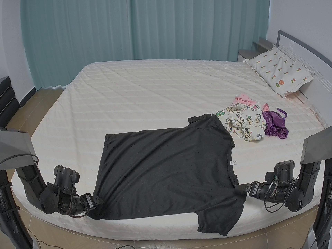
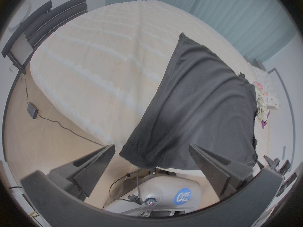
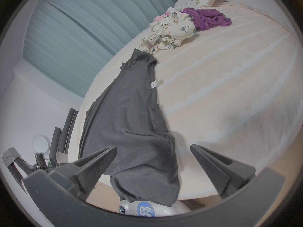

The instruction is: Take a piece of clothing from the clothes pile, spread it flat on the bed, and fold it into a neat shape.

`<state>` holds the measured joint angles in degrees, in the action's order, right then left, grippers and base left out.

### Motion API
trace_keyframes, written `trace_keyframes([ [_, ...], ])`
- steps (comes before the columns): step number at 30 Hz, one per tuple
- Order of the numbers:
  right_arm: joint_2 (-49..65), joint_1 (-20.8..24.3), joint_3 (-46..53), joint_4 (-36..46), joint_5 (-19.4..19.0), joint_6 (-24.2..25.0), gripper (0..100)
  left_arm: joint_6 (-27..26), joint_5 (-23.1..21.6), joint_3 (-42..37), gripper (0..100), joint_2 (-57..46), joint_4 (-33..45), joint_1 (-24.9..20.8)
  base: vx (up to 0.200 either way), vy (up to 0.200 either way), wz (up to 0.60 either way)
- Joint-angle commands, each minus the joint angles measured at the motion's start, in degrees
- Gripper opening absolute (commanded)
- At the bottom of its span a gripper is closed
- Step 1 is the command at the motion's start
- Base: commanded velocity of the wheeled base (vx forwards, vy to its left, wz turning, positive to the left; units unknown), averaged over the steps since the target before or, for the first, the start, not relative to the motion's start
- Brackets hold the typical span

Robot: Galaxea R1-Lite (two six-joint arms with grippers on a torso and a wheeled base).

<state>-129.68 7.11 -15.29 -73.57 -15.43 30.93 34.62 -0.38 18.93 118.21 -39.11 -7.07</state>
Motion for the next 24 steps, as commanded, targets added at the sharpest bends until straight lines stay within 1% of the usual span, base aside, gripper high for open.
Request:
trace_keyframes([
  [1, 0.22, 0.80, 2.98, -2.02, -0.21, -0.17, 100, 0.10, -0.33, 0.67, 100, -0.88, -0.18, 1.36, 0.000, 0.000, 0.00],
  [4, -1.01, 1.07, 4.21, -4.74, -0.30, 0.01, 100, 0.27, -0.50, 1.55, 100, 0.44, -0.36, 1.62, 0.000, 0.000, 0.00],
  [6, -1.01, 1.07, 4.21, -4.74, -0.30, 0.01, 100, 0.27, -0.50, 1.55, 100, 0.44, -0.36, 1.62, 0.000, 0.000, 0.00],
  [7, -2.06, 1.24, 4.56, -7.99, -0.30, 0.45, 100, 3.00, -0.76, 2.86, 100, 1.76, -2.11, 1.88, 0.000, 0.000, 0.00],
  [8, -2.33, 1.33, 4.92, -8.87, -0.30, 0.71, 100, 4.84, -0.94, 3.13, 100, 2.02, -3.52, 1.88, 0.000, 0.000, 0.00],
  [10, -2.42, 1.33, 5.09, -9.05, -0.30, 0.98, 100, 5.63, -1.03, 3.22, 100, 2.02, -4.49, 1.88, 0.000, 0.000, 0.00],
  [11, -2.42, 1.68, 5.36, -9.57, -0.39, 1.94, 100, 8.01, -1.12, 3.30, 100, 2.02, -7.47, 1.97, 0.000, 0.000, 0.00],
  [13, -2.15, 1.95, 5.36, -10.01, -0.74, 3.26, 100, 9.41, -1.12, 5.41, 100, 2.11, -10.02, 2.24, 0.000, 0.000, 0.00],
  [17, -1.89, 2.12, 5.71, -11.16, -1.79, 4.76, 100, 11.43, -0.85, 11.39, 100, 2.81, -9.14, 2.59, 0.000, 0.000, 0.00],
  [18, -1.89, 2.12, 5.71, -11.16, -1.79, 4.76, 100, 11.43, -0.85, 11.39, 100, 2.81, -9.14, 2.59, 0.000, 0.000, 0.00],
  [20, -2.15, 2.03, 6.15, -12.04, -1.88, 4.76, 100, 13.45, -1.03, 12.01, 100, 2.37, -8.18, 2.68, 0.000, 0.000, 0.00],
  [24, -2.42, 2.03, 6.23, -12.30, -1.88, 4.84, 100, 13.72, -1.82, 12.09, 100, 2.81, -8.62, 2.68, 0.000, 0.000, 0.00],
])
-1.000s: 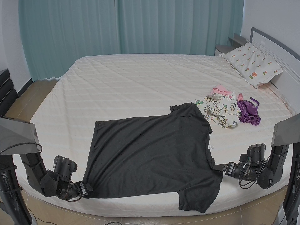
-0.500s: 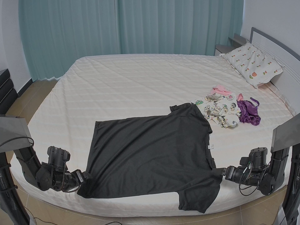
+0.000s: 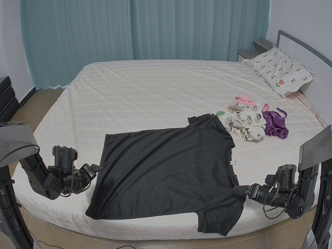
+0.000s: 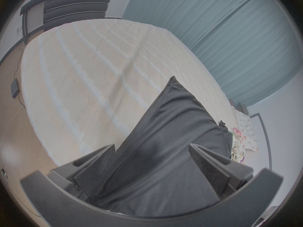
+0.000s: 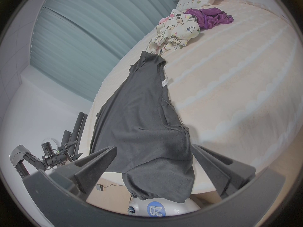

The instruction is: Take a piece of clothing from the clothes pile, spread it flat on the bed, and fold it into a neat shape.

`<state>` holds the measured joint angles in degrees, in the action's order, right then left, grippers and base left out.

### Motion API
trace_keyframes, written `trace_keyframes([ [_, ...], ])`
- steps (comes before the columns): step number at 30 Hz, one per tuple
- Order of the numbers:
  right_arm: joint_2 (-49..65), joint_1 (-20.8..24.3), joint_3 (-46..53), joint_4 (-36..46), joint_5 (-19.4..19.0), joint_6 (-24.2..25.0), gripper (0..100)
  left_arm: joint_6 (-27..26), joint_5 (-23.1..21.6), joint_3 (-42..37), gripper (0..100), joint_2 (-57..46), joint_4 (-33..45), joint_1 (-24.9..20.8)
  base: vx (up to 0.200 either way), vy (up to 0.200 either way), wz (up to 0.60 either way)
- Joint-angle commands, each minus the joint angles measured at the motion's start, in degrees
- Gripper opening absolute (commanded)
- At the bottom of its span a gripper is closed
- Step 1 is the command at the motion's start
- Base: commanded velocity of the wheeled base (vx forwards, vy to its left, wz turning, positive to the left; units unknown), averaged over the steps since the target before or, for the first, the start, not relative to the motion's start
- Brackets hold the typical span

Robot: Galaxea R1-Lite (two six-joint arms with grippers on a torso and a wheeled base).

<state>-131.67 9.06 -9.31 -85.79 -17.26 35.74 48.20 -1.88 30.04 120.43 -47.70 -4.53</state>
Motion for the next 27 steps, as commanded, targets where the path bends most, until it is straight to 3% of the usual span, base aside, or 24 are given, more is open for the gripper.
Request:
trace_keyframes([
  [1, -0.43, 0.17, 0.26, -0.08, -0.05, 0.03, 100, 0.05, -0.67, 0.99, 100, 0.33, 0.42, 0.14, 0.200, 0.000, 0.00],
  [15, -0.43, 0.52, 0.79, -0.52, -0.05, 0.03, 100, 0.23, -0.85, 0.46, 100, 0.51, 0.07, 0.14, 0.200, 0.000, 0.00],
  [23, -0.43, 0.61, 0.79, -0.44, -0.05, 0.03, 100, 0.67, -0.67, 3.54, 100, 1.74, 0.15, 0.40, 0.000, 0.000, 0.00],
  [27, -0.52, 1.31, 0.79, -0.52, -0.05, 0.03, 100, 1.02, 0.03, 10.04, 100, 5.25, 0.50, 0.58, 0.000, 0.000, 0.00],
])
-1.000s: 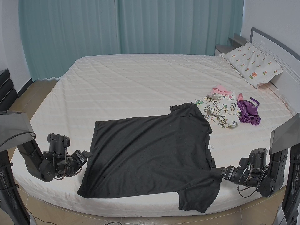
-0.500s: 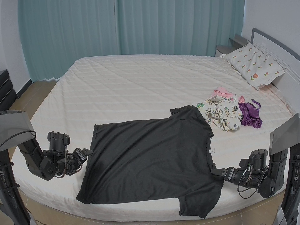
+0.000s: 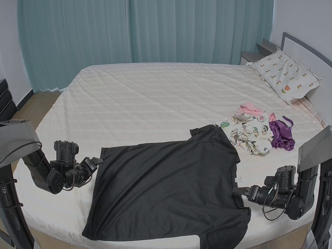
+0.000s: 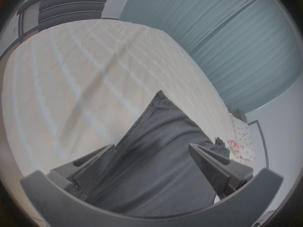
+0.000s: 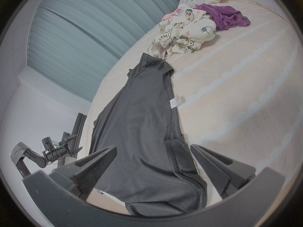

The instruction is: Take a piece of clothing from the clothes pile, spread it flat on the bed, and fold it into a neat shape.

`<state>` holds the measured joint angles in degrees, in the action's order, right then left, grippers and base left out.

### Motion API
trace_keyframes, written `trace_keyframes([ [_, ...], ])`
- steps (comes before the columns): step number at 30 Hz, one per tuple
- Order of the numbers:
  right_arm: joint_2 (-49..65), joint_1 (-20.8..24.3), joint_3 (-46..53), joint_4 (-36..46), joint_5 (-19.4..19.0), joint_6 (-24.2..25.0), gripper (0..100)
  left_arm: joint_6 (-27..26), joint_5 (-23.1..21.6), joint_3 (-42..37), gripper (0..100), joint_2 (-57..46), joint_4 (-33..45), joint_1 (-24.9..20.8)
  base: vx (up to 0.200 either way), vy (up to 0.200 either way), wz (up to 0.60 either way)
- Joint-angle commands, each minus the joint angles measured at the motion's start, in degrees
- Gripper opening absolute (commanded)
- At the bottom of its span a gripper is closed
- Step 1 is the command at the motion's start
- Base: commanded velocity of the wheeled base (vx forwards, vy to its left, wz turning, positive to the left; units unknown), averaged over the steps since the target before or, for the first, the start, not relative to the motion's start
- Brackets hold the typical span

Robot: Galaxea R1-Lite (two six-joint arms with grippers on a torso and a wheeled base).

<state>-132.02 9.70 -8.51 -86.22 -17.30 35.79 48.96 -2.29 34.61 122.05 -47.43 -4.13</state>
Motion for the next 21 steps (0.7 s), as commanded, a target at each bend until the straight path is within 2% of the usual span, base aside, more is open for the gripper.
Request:
trace_keyframes([
  [1, -0.16, 0.67, 0.07, 0.00, -0.02, -0.02, 100, 0.26, 0.53, 8.02, 100, 4.69, 0.32, 0.27, 0.000, 0.000, 0.00],
  [4, -0.08, 0.67, -0.02, -0.08, -0.02, -0.02, 100, 0.17, 0.62, 14.43, 100, 8.29, 0.76, 0.44, 0.000, 0.000, 0.00],
  [5, -0.08, 0.67, -0.02, -0.08, -0.02, -0.02, 100, 0.17, 0.62, 14.43, 100, 8.29, 0.76, 0.44, 0.000, 0.000, 0.00],
  [6, -0.16, 0.67, -0.02, -0.08, -0.02, -0.02, 100, 0.00, 0.62, 20.41, 100, 11.72, 2.17, 0.53, 0.000, 0.000, 0.00],
  [7, -0.16, 0.67, -0.02, -0.08, -0.02, -0.02, 100, 0.00, 0.62, 21.29, 100, 12.16, 2.52, 0.53, 0.000, 0.000, 0.00],
  [10, -0.16, 0.67, 0.07, -0.08, -0.02, -0.02, 100, -0.09, 2.03, 32.89, 100, 18.13, 8.50, 0.35, 0.000, 0.000, 0.00],
  [14, -0.16, 0.67, 0.25, -0.08, -0.02, -0.02, 100, -0.97, 3.61, 43.26, 100, 22.70, 15.18, 0.35, 0.000, 0.000, 0.00],
  [17, -0.25, 0.67, 0.25, -0.08, -0.02, 0.07, 100, -1.50, 4.58, 48.71, 100, 25.60, 17.64, 0.35, 0.000, 0.000, 0.00],
  [21, -0.25, 0.67, 0.34, -0.08, -0.02, 0.07, 100, -2.02, 5.19, 50.64, 100, 27.10, 17.99, 0.35, 0.000, 0.000, 0.00],
])
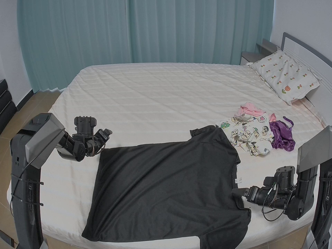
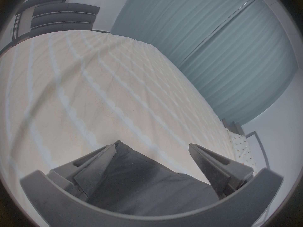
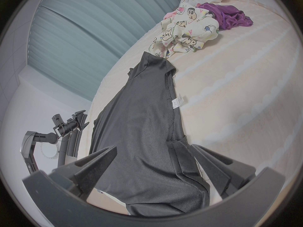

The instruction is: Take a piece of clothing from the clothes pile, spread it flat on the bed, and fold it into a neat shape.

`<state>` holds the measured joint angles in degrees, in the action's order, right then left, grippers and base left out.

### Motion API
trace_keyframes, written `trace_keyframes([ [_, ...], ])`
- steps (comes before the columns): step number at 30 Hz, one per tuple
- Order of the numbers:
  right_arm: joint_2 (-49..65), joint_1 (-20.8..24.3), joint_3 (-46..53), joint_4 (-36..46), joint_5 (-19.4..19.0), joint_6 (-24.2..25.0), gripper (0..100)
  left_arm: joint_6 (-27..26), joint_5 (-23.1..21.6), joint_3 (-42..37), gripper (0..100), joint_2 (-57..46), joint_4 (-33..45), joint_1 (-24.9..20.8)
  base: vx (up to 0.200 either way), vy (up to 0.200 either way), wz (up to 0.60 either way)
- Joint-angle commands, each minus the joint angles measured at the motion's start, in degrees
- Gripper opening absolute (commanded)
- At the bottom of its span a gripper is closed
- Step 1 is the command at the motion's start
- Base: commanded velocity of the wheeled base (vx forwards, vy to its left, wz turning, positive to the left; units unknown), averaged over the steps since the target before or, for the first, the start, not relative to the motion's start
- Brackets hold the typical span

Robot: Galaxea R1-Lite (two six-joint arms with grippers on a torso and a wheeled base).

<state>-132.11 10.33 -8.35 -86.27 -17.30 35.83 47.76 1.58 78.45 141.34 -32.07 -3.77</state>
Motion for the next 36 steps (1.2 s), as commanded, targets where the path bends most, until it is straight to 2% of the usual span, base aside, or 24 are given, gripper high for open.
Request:
trace_keyframes([
  [1, -0.17, 0.05, 0.18, -0.04, -0.02, 0.03, 100, -1.09, 1.32, 6.90, 100, 7.90, 2.63, -0.01, 0.000, 0.000, 0.00],
  [13, -0.25, 0.05, 0.18, -0.04, -0.02, 0.03, 100, -1.88, 1.40, 8.92, 100, 9.83, 2.63, 0.34, 0.000, 0.000, 0.00],
  [14, -0.25, 0.05, 0.18, -0.04, -0.02, 0.03, 100, -1.88, 1.40, 8.92, 0, 9.83, 2.63, 0.34, 0.000, 0.000, 0.00],
  [36, -0.52, 0.05, 0.09, -0.04, -0.02, 0.03, 100, -1.62, 2.99, 15.16, 0, 10.71, 2.72, 4.65, 0.000, 0.000, 0.00],
])
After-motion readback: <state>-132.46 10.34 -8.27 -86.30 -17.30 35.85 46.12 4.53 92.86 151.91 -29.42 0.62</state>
